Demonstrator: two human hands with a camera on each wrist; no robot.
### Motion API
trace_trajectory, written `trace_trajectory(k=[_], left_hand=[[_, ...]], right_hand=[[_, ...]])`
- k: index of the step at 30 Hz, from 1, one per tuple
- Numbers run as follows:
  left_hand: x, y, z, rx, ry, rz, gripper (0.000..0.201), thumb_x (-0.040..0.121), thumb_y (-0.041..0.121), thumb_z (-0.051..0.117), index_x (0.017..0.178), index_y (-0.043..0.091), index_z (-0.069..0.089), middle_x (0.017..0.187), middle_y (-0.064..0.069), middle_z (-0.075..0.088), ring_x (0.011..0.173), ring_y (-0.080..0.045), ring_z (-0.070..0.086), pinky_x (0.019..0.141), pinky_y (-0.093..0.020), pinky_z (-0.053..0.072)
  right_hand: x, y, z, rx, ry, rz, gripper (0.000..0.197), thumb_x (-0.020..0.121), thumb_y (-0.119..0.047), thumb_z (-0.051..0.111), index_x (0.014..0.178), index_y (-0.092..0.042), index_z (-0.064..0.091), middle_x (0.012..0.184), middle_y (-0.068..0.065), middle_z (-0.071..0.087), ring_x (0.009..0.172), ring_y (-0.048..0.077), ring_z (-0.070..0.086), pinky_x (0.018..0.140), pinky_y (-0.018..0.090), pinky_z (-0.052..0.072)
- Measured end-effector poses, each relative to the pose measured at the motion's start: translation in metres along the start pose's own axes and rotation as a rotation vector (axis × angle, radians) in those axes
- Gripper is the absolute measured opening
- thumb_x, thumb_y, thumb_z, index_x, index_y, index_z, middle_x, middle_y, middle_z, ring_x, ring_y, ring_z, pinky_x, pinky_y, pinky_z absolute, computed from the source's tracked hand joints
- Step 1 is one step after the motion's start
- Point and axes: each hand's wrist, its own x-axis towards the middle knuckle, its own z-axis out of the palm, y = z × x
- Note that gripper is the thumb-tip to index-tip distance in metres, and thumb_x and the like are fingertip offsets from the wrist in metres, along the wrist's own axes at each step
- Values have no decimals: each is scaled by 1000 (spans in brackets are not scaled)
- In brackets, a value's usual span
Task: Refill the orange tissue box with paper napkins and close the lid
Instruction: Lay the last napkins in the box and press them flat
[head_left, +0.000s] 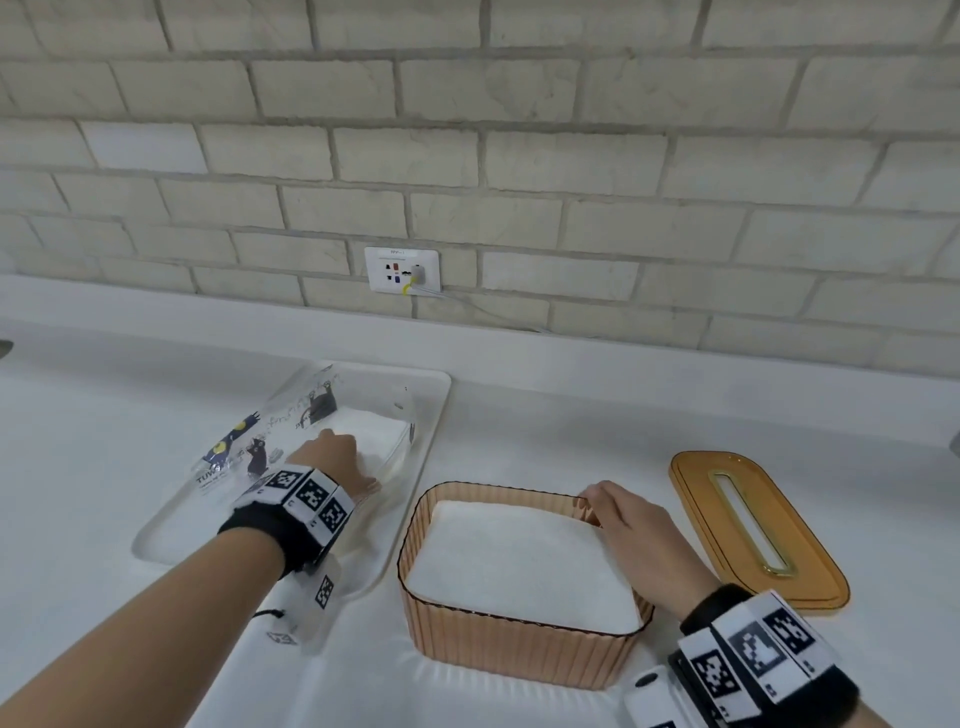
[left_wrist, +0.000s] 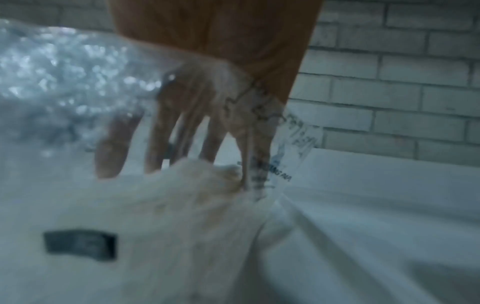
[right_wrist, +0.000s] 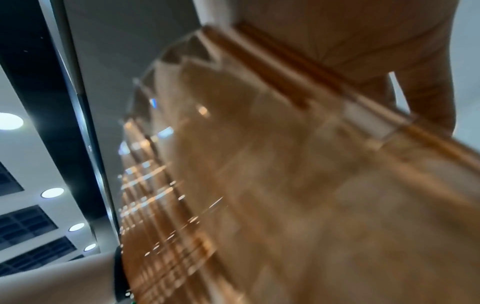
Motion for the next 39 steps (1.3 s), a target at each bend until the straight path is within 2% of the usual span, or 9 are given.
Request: trace_trajectory(k=[7, 12, 18, 21, 24, 29, 32, 35, 39], left_hand=[[7, 2, 3, -14, 42, 1, 22, 93, 18, 44, 74, 10, 49, 95, -7, 56, 83, -22, 57, 65, -26, 40], [2, 10, 7, 54, 16, -9, 28, 94, 17, 48, 120, 6, 51, 124, -10, 48, 111, -26, 56, 84, -30, 45], [-2, 4, -5, 18, 67, -43, 27, 96, 5, 42, 120, 1, 54, 121, -13, 58, 109, -26, 60, 87, -30, 47], [-18, -6, -34, -174, 199, -55, 27, 92, -2, 41, 113, 1, 58, 109, -15, 63, 99, -29, 62, 75, -32, 46], [-49, -10, -65, -301, 443, 91, 10, 86, 1, 47, 91, 2, 56, 87, -15, 60, 79, -32, 56, 62, -33, 41], [-105, 10, -85, -574, 503, 556, 9, 85, 8, 58, 78, 12, 55, 68, 3, 55, 64, -20, 51, 56, -19, 36], [-121, 25, -71, -519, 432, 848, 15, 82, 26, 49, 86, 19, 61, 82, 10, 54, 76, -14, 55, 65, -22, 42], [-120, 32, -46, -453, 389, 1020, 22, 78, 32, 50, 96, 30, 63, 107, 10, 57, 97, -7, 54, 81, -27, 47], [-126, 33, -36, -923, 226, 855, 40, 74, 59, 59, 111, 47, 58, 137, 24, 37, 131, 6, 31, 103, -8, 27]], right_hand=[[-1, 1, 1, -5, 9, -10, 37, 101, -31, 28, 91, -12, 58, 89, 11, 64, 81, 21, 58, 60, 17, 36], [-2, 0, 1, -9, 1, -8, 36, 101, -32, 30, 92, -14, 59, 88, 8, 64, 84, 21, 59, 60, 15, 36], [-1, -3, -2, -33, -54, -3, 35, 100, -35, 31, 86, -13, 55, 75, 3, 56, 64, 12, 48, 52, 17, 31], [-2, -5, -9, -51, -53, -35, 29, 98, -39, 33, 98, -22, 56, 91, -4, 58, 83, 9, 54, 71, 18, 41], [-10, -27, -21, 46, 51, -108, 29, 91, -49, 33, 110, -33, 49, 110, -11, 57, 107, 6, 52, 87, 21, 40], [-14, -66, -33, 705, -109, 14, 42, 90, -53, 34, 130, -41, 27, 103, 9, 71, 88, 29, 70, 87, 45, 53], [-15, -74, -38, 1011, -353, 191, 35, 93, -51, 37, 119, -29, 46, 113, 20, 66, 96, 39, 67, 79, 51, 56], [-11, -68, -38, 964, -295, 213, 27, 96, -19, 46, 119, -8, 55, 115, 17, 65, 92, 27, 68, 62, 34, 59], [-11, -60, -44, 858, -65, 107, 38, 93, -1, 48, 129, -14, 46, 118, 9, 63, 92, 19, 64, 65, 30, 58]])
